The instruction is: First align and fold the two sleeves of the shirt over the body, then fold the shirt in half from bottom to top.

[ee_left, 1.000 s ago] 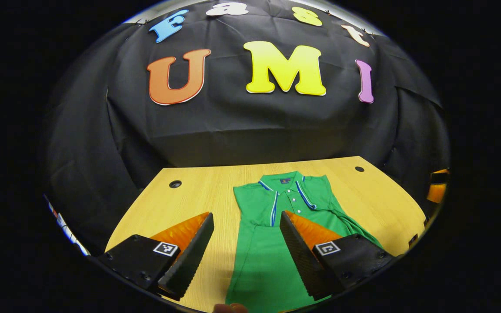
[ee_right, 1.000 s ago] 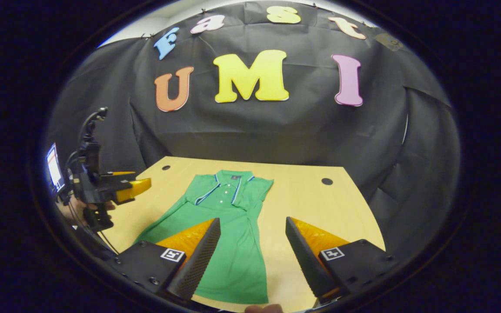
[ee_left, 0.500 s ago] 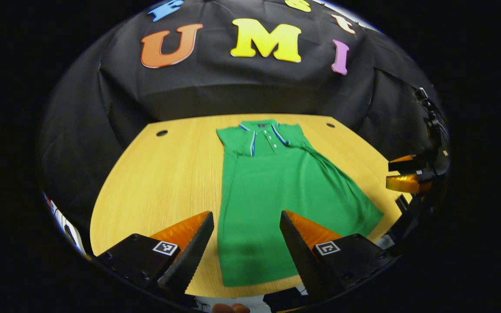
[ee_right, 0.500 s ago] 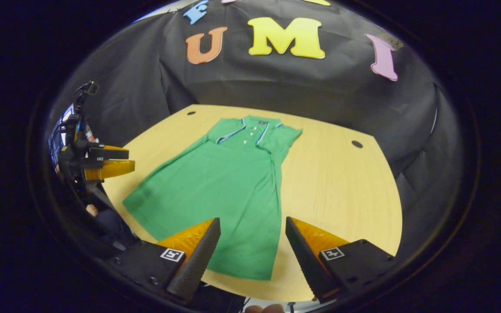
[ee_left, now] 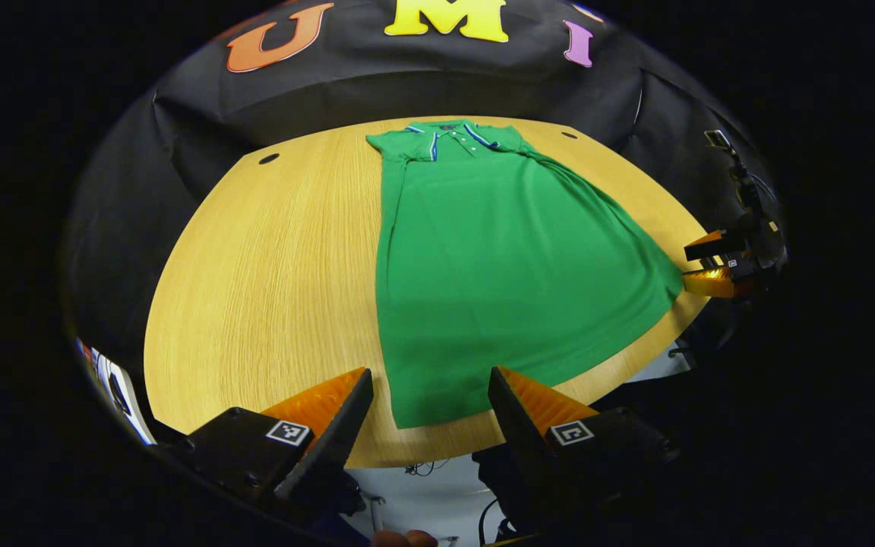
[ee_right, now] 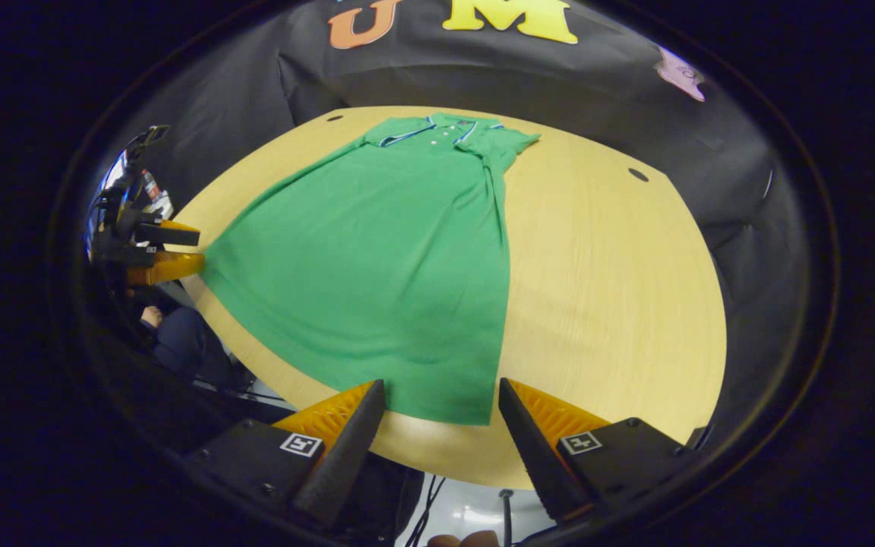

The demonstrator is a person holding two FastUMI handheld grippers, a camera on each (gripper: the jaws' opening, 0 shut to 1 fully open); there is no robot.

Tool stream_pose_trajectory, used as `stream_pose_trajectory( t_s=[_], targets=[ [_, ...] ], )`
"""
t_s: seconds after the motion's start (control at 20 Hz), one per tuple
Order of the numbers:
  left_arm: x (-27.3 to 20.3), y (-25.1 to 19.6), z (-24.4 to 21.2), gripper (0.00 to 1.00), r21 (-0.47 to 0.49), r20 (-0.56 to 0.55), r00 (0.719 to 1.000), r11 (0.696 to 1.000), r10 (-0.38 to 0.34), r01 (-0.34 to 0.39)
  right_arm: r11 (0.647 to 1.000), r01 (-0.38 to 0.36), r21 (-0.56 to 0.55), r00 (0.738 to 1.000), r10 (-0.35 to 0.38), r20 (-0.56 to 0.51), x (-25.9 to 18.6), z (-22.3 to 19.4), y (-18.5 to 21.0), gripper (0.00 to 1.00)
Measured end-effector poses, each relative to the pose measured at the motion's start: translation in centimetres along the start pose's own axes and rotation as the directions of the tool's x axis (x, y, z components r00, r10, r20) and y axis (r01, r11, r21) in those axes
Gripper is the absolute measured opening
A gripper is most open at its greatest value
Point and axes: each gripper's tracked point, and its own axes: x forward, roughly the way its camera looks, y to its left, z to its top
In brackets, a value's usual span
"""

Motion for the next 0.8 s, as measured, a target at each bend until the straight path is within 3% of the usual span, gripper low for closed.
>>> stream_pose_trajectory(
  t_s=[0.2, 0.5, 0.55, 0.6, 0.7, 0.8],
  targets=[
    [0.8, -0.6, -2.0, 0.99, 0.008, -0.046, 0.999, 1.000, -0.017, 0.017, 1.000, 0.005, -0.022, 0.999, -0.005, -0.035, 1.6, -0.8, 0.3, 0.98],
    [1.1, -0.5, -1.9, 0.98, -0.005, -0.008, 1.000, 1.000, 0.009, -0.009, 0.999, -0.013, -0.037, 1.000, 0.012, -0.025, 1.6, -0.5, 0.4, 0.98],
    [1.3, -0.4, -1.7, 0.96, -0.007, -0.008, 1.000, 1.000, 0.016, -0.016, 0.999, -0.016, -0.036, 1.000, 0.015, -0.025, 1.8, -0.6, 0.5, 0.96],
    [1.5, -0.5, -1.6, 0.92, -0.016, -0.002, 1.000, 1.000, 0.023, -0.023, 0.999, -0.014, -0.045, 0.999, 0.013, -0.030, 1.9, -0.4, 0.6, 0.80],
    [1.9, 0.4, -1.3, 0.58, -0.033, 0.016, 0.997, 0.997, 0.073, -0.072, 0.999, -0.013, -0.049, 1.000, 0.012, -0.025, 2.0, -0.1, 1.2, 0.47],
    [1.8, 0.4, -1.1, 0.11, -0.020, 0.020, 0.996, 0.996, 0.090, -0.090, 0.998, -0.018, -0.057, 0.999, 0.016, -0.033, 2.1, 0.0, 1.4, 0.14]
  ],
)
